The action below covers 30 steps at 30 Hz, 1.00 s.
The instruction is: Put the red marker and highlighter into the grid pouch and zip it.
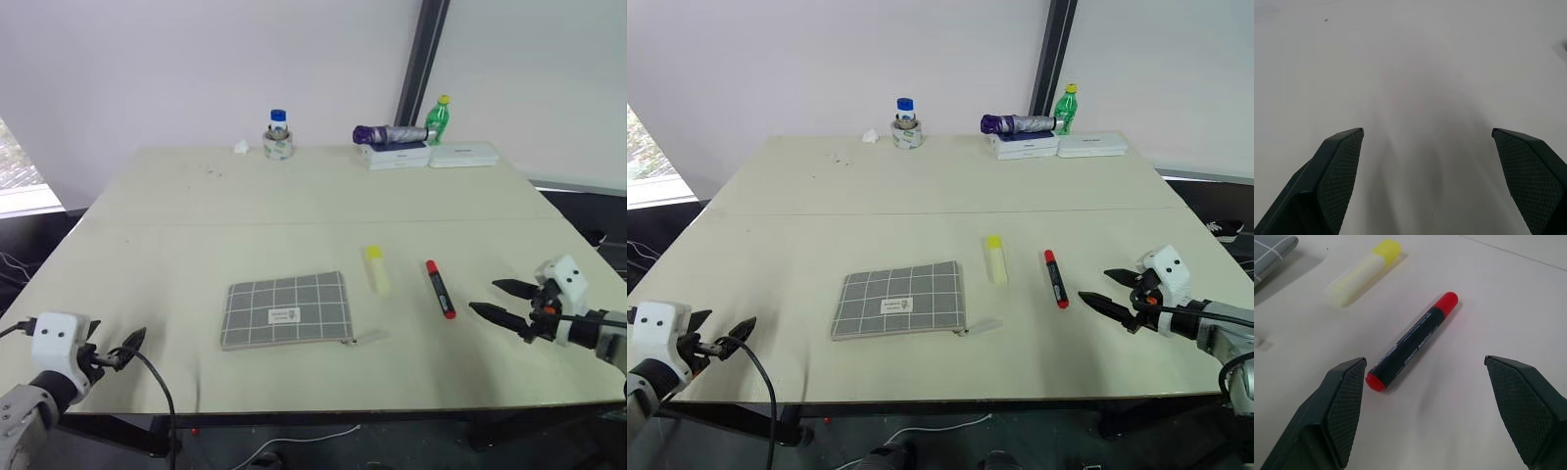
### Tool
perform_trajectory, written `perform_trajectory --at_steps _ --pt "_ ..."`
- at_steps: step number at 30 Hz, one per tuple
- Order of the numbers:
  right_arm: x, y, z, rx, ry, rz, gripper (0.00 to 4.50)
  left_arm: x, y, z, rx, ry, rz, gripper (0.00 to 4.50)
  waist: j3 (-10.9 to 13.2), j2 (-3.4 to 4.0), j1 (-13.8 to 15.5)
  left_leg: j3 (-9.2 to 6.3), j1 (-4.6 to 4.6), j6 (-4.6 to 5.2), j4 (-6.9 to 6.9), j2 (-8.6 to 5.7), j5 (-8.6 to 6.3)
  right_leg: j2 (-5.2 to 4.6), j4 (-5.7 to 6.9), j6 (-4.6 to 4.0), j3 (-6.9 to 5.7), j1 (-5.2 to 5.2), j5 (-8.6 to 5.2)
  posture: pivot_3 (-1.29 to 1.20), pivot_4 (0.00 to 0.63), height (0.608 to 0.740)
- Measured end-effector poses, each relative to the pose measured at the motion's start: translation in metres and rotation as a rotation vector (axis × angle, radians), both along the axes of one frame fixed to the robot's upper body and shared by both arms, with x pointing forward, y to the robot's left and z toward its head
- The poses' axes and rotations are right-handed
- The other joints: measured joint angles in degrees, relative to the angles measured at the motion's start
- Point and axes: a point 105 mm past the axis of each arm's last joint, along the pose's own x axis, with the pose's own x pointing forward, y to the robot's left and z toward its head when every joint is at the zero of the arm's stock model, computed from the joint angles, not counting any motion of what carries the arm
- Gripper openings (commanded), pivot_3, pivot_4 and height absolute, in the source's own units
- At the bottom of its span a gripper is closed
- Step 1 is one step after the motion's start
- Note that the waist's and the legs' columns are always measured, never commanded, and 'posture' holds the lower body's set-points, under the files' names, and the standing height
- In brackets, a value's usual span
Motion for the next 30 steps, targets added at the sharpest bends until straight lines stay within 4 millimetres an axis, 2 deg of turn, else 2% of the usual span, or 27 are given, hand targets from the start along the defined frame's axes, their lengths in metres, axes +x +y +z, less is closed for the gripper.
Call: perform_trajectory --at_steps 6,11,14,18,20,22,27,30 --pt "0.000 0.000 0.000 -0.001 -0.001 0.001 4.02 0.001 0.000 0.001 0.000 -0.006 0.004 4.43 0.00 0.00 -0.03 0.01 0.00 0.00 0.00 0.00 0.00 0.01 0.00 0.01 0.01 0.00 0.00 0.00 0.150 0.740" --pt "0.010 0.004 0.007 -0.013 -0.045 -0.001 4.02 0.004 -0.002 0.003 0.001 -0.014 -0.008 4.43 0.00 0.00 -0.13 0.04 0.01 0.00 0.00 0.00 0.00 0.02 0.00 0.05 0.01 -0.01 0.03 0.00 0.150 0.740" --pt "0.019 0.015 0.012 -0.002 -0.073 0.030 4.02 0.009 -0.010 0.009 0.007 -0.045 -0.052 4.43 0.00 0.00 -0.09 0.03 0.01 0.00 0.00 0.00 0.00 0.03 0.01 0.07 0.01 0.00 0.04 0.00 0.150 0.740" --pt "0.028 0.043 0.017 0.009 -0.098 0.115 4.02 0.014 -0.025 0.011 0.106 -0.060 -0.161 4.43 0.00 0.00 -0.12 0.07 0.00 0.00 -0.02 0.00 0.00 0.03 0.00 0.14 0.05 -0.05 0.08 0.00 0.150 0.740" --pt "0.028 0.054 0.021 0.012 -0.107 0.146 3.48 0.015 -0.031 0.012 0.145 -0.066 -0.198 4.50 0.00 0.00 -0.09 0.06 -0.01 0.01 -0.04 0.00 0.00 0.03 0.00 0.14 0.08 -0.07 0.08 0.00 0.150 0.740" --pt "0.027 0.069 0.024 0.014 -0.116 0.192 2.69 0.017 -0.034 0.013 0.180 -0.076 -0.226 4.50 0.00 0.00 -0.08 0.03 -0.01 0.01 -0.04 0.00 -0.01 0.02 0.00 0.14 0.10 -0.07 0.08 0.00 0.150 0.740" --pt "0.015 0.117 0.028 0.068 -0.105 0.329 0.02 0.022 -0.045 0.013 0.329 -0.081 -0.356 4.50 0.00 0.01 -0.07 0.03 -0.01 0.01 -0.04 0.00 -0.01 -0.02 0.00 0.09 0.13 -0.08 0.06 0.00 0.150 0.740" --pt "0.007 0.143 0.020 0.049 -0.072 0.396 0.02 0.023 -0.052 0.010 0.423 -0.079 -0.439 4.50 0.00 0.00 -0.07 0.02 -0.02 0.01 -0.06 0.00 -0.01 -0.03 0.00 0.05 0.14 -0.11 0.03 0.00 0.150 0.740"
